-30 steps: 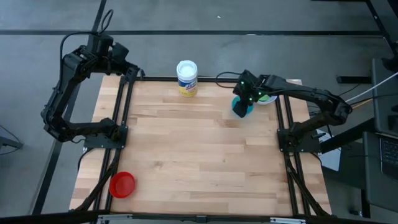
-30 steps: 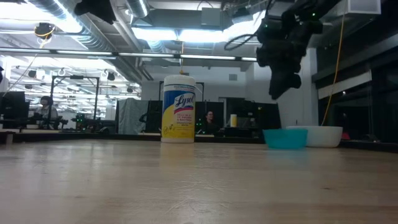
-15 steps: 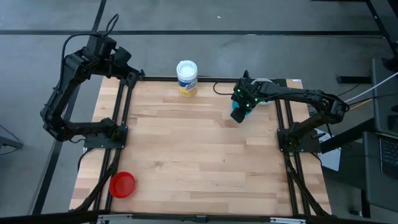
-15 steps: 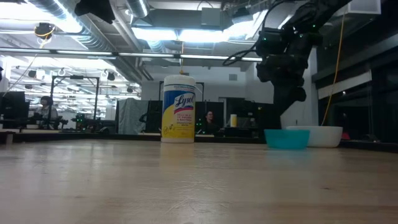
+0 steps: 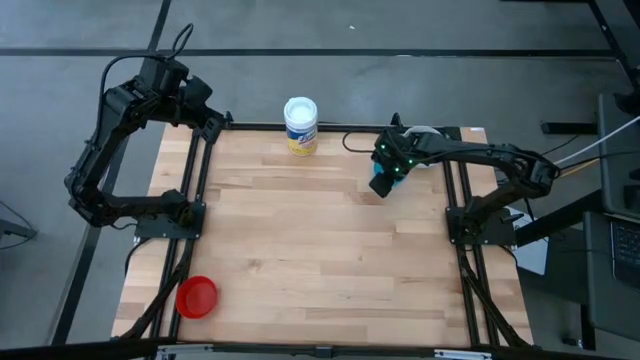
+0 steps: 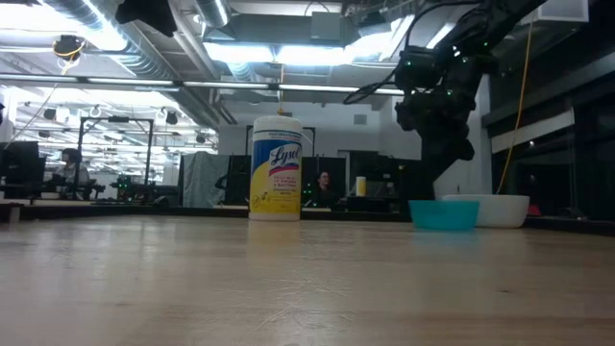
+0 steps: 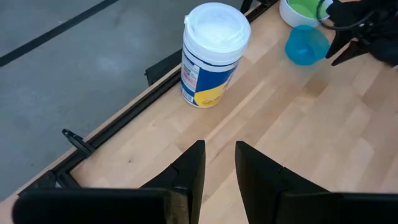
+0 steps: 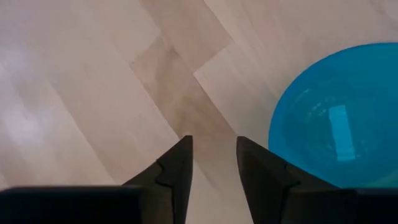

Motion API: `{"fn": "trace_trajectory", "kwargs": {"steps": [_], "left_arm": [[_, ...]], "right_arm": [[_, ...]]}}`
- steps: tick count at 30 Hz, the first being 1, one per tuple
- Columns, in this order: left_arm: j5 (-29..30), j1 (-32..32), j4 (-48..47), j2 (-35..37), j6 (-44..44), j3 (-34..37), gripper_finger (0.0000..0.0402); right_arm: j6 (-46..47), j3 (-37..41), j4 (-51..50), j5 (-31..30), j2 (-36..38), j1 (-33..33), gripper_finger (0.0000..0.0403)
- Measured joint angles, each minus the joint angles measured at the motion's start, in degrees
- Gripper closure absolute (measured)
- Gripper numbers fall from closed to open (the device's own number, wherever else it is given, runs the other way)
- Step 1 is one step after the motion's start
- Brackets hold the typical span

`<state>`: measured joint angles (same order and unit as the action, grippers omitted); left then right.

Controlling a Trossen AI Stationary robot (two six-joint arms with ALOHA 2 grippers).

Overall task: Nest bowls inside each other
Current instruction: Stack the light blue bowl on top of the green bowl

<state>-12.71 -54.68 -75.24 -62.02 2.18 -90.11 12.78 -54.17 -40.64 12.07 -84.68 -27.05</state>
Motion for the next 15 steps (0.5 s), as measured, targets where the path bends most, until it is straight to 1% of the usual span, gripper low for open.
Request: {"fn": "trace_trajectory", "kwargs": {"steps": [4,11,13,15], "left_arm": [[-0.4,0.0,0.0,0.0,0.1,0.0,0.0317],[-0.7,0.0,-2.2,0.0,0.1,0.0,0.0317],[-0.7,0.0,-2.9,0.0,0.1,0.0,0.0317],[-0.7,0.0,-3.1,0.0,0.0,0.0,0.0317]], "right_arm": [[0.3,0.0,0.0,-0.5,-2.1,0.0,0.0278],[-0.1,0.0,1.5,-2.1,-5.1,0.0,0.0266],[-0.1,0.0,2.4,-2.0,-5.2,0.0,0.0265],[0.3,-0.2,3.4,-0.5,-5.2,0.0,0.0264]]}}
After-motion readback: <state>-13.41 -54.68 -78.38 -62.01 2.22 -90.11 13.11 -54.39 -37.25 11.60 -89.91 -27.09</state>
